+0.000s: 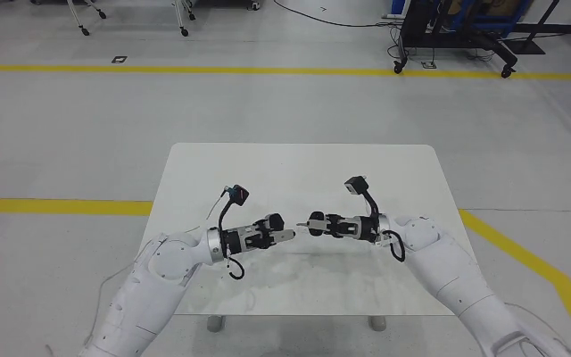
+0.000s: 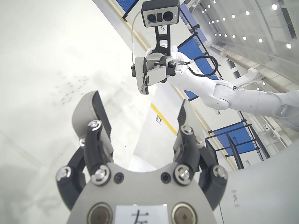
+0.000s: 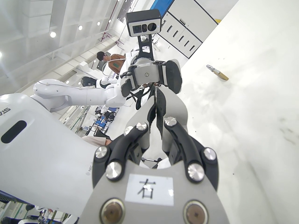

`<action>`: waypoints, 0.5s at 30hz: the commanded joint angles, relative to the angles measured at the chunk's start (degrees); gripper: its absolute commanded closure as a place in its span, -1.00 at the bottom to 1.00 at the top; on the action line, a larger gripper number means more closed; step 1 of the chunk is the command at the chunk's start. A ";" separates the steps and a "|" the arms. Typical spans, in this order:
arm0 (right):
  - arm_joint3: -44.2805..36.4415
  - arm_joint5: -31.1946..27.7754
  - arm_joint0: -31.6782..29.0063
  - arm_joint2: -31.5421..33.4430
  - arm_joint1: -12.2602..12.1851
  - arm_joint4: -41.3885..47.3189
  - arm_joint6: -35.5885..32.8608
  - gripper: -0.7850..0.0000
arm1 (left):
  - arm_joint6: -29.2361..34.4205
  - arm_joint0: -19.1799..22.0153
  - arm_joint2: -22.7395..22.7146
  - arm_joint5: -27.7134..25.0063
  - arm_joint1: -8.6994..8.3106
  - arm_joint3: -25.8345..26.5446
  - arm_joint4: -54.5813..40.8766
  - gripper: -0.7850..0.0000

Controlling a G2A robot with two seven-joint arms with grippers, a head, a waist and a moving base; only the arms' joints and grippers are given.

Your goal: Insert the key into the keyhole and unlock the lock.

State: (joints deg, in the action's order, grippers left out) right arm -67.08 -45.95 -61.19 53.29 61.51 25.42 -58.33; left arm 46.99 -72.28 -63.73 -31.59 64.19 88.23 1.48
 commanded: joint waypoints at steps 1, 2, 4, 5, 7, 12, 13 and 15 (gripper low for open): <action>0.00 0.01 0.00 0.00 0.00 0.00 -0.01 1.00 | 0.00 0.00 0.00 0.00 0.00 0.00 0.00 -1.00; 0.00 0.01 0.00 0.00 0.00 0.00 -0.01 1.00 | 0.00 0.00 0.00 0.00 0.00 0.00 0.00 -1.00; 0.00 0.01 0.00 0.00 0.00 0.00 -0.01 1.00 | 0.00 0.00 0.00 0.00 0.00 0.00 0.00 -1.00; 0.00 0.01 0.00 0.00 0.00 0.00 -0.01 1.00 | -0.62 -0.25 0.41 -0.17 0.04 0.73 1.16 -1.00; 0.00 0.01 0.00 0.00 0.00 0.00 -0.01 1.00 | -1.75 -0.47 1.02 -0.47 0.03 2.20 5.30 -1.00; 0.00 0.01 0.00 0.00 0.00 0.00 -0.01 1.00 | -3.71 0.28 -0.89 -0.84 -0.58 5.05 16.51 -1.00; 0.00 0.01 0.00 0.00 0.00 0.00 -0.01 1.00 | -4.33 0.18 -1.66 -1.03 -0.77 5.50 18.72 -1.00; 0.00 0.01 0.00 0.00 0.00 0.00 -0.01 1.00 | -5.32 -0.14 -3.66 -1.79 -1.23 6.00 22.13 -1.00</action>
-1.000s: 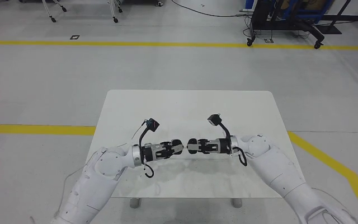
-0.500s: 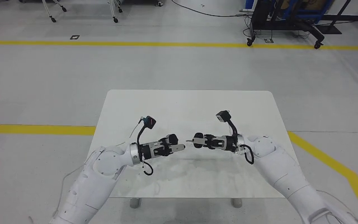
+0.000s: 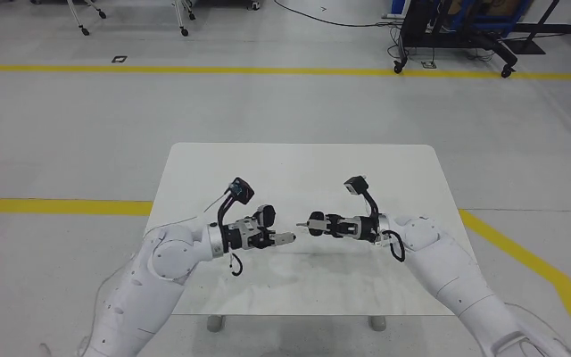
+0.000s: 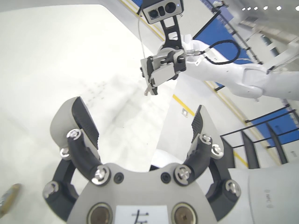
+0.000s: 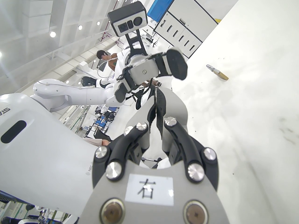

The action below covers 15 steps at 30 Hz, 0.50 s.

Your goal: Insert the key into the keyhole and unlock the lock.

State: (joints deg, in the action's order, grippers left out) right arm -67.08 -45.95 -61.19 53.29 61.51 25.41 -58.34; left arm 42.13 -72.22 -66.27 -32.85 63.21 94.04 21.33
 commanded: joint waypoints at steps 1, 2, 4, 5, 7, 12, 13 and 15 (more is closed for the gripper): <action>0.00 0.00 0.00 0.00 0.00 0.00 0.00 1.00 | -0.49 -0.48 -2.09 -1.58 -0.51 0.23 3.18 -1.00; 0.00 0.00 0.00 0.00 0.00 0.00 0.00 1.00 | -0.69 -0.69 -3.25 -2.26 -0.76 -0.02 3.67 -1.00; 0.00 0.00 0.00 0.00 0.00 0.00 0.00 1.00 | 0.51 -0.75 -4.75 -3.75 -1.25 -0.42 5.34 -1.00; 0.00 0.00 0.00 0.00 0.00 0.00 0.00 1.00 | 1.60 -0.57 -5.21 -4.52 -1.48 -0.54 6.70 -1.00; 0.00 0.00 0.00 0.00 0.00 0.00 0.00 1.00 | 4.15 -0.06 -5.66 -6.48 -1.91 -0.98 8.81 -1.00; 0.00 0.00 0.00 0.00 0.00 0.00 0.00 1.00 | 4.50 1.06 -7.49 -7.99 -2.66 -2.35 14.86 -1.00; 0.00 0.00 0.00 0.00 0.00 0.00 0.00 1.00 | 4.54 1.21 -7.67 -7.67 -2.78 -2.52 16.69 -1.00; 0.00 0.00 0.00 0.00 0.00 0.00 0.00 1.00 | 5.35 1.50 -7.35 -5.85 -2.94 -2.29 21.33 -1.00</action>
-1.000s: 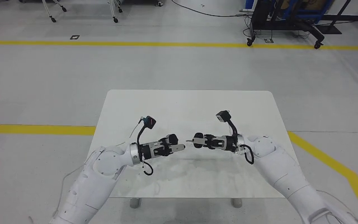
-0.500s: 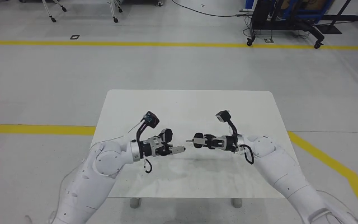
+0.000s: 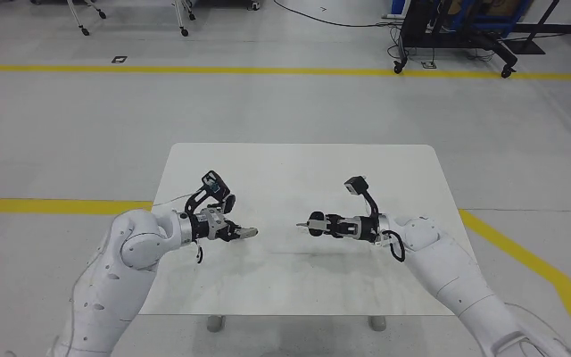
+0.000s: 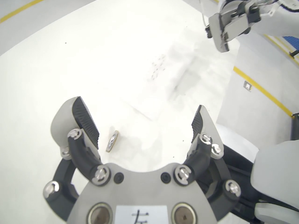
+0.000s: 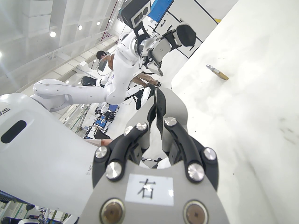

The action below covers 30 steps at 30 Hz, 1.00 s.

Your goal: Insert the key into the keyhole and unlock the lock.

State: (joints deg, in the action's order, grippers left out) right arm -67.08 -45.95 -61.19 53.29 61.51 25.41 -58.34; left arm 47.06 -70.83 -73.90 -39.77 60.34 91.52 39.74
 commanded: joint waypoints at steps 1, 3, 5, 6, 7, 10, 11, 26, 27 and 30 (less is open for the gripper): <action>0.00 0.00 0.00 0.00 0.00 0.00 0.00 1.00 | 0.66 0.15 0.68 1.54 -0.10 0.33 4.63 -1.00; 0.00 0.00 0.00 0.00 0.00 0.00 0.00 1.00 | 0.98 0.51 1.33 2.56 -0.21 0.25 8.92 -1.00; 0.00 0.00 0.00 0.00 0.00 0.00 0.00 1.00 | 0.87 0.83 2.41 2.85 -0.19 -0.26 11.34 -1.00; 0.00 0.00 0.00 0.00 0.00 0.00 0.00 1.00 | 1.11 1.12 2.82 3.07 -0.22 -0.47 12.94 -1.00; 0.00 0.00 0.00 0.00 0.00 0.00 0.00 1.00 | 1.38 1.31 3.34 3.00 -0.23 -0.82 14.09 -1.00; 0.00 0.00 0.00 0.00 0.00 0.00 0.00 1.00 | 1.72 2.23 4.14 3.59 -0.27 -1.91 16.65 -1.00; 0.00 0.00 0.00 0.00 0.00 0.00 0.00 1.00 | 1.71 2.51 4.60 3.68 -0.25 -2.21 17.41 -1.00; 0.00 0.00 0.00 0.00 0.00 0.00 0.00 1.00 | 5.46 6.24 11.32 5.11 0.54 -5.46 19.85 -0.14; 0.00 0.00 0.00 0.00 0.00 0.00 0.00 1.00 | 5.54 6.38 11.49 5.21 0.56 -5.58 19.86 0.01; 0.00 0.00 0.00 0.00 0.00 0.00 0.00 1.00 | 6.79 6.70 12.34 5.68 0.63 -6.12 19.94 0.04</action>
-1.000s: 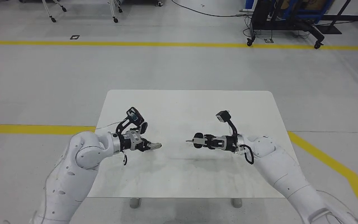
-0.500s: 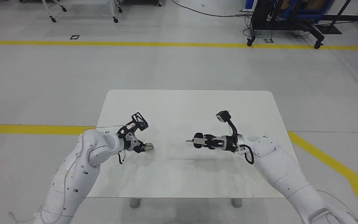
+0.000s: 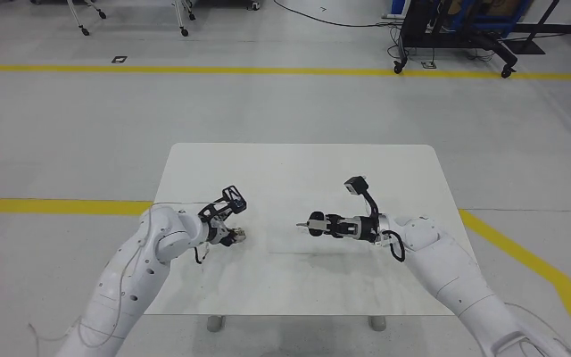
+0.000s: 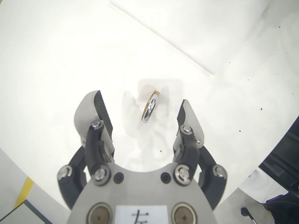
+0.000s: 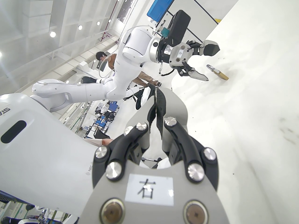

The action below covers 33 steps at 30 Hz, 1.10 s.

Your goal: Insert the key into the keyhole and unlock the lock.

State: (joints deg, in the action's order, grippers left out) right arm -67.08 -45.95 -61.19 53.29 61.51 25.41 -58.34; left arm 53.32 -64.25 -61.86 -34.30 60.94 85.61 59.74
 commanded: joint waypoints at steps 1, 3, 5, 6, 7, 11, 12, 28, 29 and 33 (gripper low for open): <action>0.00 0.00 0.00 0.00 0.00 0.00 0.00 1.00 | 1.05 0.28 0.61 0.48 0.08 -0.43 -0.14 0.06; 0.00 0.00 0.00 0.00 0.00 0.00 0.00 1.00 | 1.13 0.64 1.03 0.75 0.18 -0.77 -0.80 0.30; 0.00 0.00 0.00 0.00 0.00 0.00 0.00 1.00 | 1.09 1.00 1.24 0.89 0.23 -1.16 -1.35 0.73; 0.00 0.00 0.00 0.00 0.00 0.00 0.00 1.00 | 1.22 1.15 1.35 1.02 0.25 -1.34 -1.47 1.00; 0.00 0.00 0.00 0.00 0.00 0.00 0.00 1.00 | 1.70 1.31 1.58 1.12 0.26 -1.51 -1.42 1.00; 0.00 0.00 0.00 0.00 0.00 0.00 0.00 1.00 | 2.49 1.89 2.50 2.09 0.43 -1.97 -1.78 1.00; 0.00 0.00 0.00 0.00 0.00 0.00 0.00 1.00 | 2.38 1.99 2.60 2.14 0.46 -2.14 -2.05 1.00; 0.00 0.00 0.00 0.00 0.00 0.00 0.00 1.00 | -3.82 0.76 -0.26 1.10 0.04 -1.61 -11.46 1.00; 0.00 0.00 0.00 0.00 0.00 0.00 0.00 1.00 | -4.78 0.35 -0.96 0.75 -0.05 -1.59 -13.10 1.00; 0.00 0.00 0.00 0.00 0.00 0.00 0.00 1.00 | -8.86 -0.77 -3.86 -1.81 -0.32 -3.05 -22.49 1.00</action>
State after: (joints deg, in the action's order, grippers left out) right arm -67.08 -45.95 -61.19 53.29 61.51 25.41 -58.34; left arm 45.70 -64.80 -65.03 -35.11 60.65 83.16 40.71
